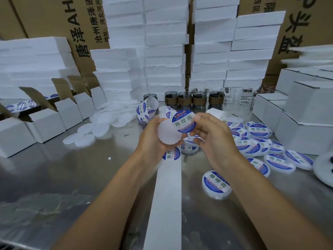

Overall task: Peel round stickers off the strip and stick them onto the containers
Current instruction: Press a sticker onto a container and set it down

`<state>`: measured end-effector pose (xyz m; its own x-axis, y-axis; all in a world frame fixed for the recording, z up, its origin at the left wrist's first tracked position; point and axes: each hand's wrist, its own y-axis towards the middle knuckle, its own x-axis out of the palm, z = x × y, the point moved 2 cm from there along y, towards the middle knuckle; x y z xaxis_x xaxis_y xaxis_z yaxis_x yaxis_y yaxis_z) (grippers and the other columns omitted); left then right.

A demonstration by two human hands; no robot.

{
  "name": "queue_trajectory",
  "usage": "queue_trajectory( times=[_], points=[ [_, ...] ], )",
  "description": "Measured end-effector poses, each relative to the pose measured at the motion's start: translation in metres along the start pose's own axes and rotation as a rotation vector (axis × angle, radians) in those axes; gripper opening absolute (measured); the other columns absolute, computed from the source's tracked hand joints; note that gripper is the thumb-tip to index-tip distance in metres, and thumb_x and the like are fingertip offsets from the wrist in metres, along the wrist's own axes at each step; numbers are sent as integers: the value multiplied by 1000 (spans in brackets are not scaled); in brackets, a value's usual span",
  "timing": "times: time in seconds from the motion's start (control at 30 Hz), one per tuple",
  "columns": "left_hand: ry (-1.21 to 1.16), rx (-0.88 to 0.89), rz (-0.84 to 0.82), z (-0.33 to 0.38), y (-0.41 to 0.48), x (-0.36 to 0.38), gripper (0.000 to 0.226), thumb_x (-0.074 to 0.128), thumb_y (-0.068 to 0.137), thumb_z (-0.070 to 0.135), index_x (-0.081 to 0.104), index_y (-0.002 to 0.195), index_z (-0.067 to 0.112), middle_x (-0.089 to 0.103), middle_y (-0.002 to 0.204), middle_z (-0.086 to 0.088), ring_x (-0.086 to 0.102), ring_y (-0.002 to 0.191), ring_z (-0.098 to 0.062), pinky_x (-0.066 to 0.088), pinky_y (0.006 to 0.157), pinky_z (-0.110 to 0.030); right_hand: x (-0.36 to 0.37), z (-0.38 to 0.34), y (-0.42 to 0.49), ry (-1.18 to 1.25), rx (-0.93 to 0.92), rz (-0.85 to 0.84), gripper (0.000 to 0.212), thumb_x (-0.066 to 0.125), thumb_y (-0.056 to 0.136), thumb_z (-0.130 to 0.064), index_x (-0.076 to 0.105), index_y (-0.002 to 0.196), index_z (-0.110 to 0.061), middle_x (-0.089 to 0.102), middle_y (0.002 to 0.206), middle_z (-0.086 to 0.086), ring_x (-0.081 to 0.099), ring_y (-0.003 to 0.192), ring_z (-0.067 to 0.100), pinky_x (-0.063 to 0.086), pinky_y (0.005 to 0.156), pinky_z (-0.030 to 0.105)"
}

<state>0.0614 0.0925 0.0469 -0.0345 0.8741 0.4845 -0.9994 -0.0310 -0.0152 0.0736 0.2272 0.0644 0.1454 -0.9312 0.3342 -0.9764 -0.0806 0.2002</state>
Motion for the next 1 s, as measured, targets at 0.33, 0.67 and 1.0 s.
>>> queue_trajectory(
  times=[0.33, 0.67, 1.0],
  points=[
    [118, -106, -129, -8, 0, -2, 42, 29, 100, 35, 62, 100, 8, 72, 84, -12, 71, 71, -23, 59, 62, -34, 3, 9, -5, -181, -78, -60, 10, 69, 81, -10, 61, 77, -15, 64, 67, 3, 60, 52, 2, 46, 46, 15],
    [233, -149, -151, -9, -1, 1, 68, 18, 96, 57, 60, 115, 7, 68, 109, -18, 68, 96, -28, 56, 82, -41, 0, 16, -1, -370, -123, -36, 14, 74, 76, -9, 62, 76, -17, 57, 61, -2, 59, 54, -1, 47, 48, 12],
    [198, -171, -179, -9, -1, 2, 68, 19, 95, 57, 57, 120, 7, 64, 119, -20, 63, 109, -31, 57, 78, -38, -1, 19, 0, -432, -130, -12, 16, 74, 76, -10, 61, 73, -19, 57, 59, -5, 60, 55, 2, 57, 53, 25]
  ],
)
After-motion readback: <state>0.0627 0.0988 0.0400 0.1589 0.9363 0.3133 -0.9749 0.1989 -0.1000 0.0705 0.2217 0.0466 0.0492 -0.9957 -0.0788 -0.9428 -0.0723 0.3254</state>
